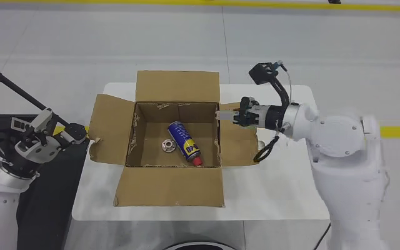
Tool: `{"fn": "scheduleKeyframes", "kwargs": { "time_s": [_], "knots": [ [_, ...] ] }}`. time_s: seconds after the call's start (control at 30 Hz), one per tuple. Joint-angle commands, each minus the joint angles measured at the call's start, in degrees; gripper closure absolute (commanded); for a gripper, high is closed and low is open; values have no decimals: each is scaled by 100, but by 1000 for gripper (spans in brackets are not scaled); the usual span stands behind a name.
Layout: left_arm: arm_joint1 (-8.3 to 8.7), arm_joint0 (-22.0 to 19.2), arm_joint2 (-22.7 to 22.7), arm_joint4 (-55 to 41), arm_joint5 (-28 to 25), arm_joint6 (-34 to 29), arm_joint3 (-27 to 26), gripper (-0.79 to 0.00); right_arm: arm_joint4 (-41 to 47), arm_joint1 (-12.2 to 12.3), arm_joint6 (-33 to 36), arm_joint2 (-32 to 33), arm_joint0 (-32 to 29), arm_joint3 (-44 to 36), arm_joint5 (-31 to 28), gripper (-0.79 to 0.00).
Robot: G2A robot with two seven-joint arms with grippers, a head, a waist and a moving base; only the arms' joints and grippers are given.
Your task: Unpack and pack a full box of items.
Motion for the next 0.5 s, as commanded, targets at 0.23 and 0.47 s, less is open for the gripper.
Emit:
{"fn": "scheduleKeyframes", "kwargs": {
  "time_s": [0.23, 0.47],
  "knots": [
    [-33, 242, -183, -33, -21, 124, -133, -785, 85, -501, -200, -2424, 1530, 1728, -577, -785],
    [-33, 242, -183, -33, -21, 124, -133, -785, 23, -1017, -334, -3769, 2147, 2759, -514, -785]
  ]
}}
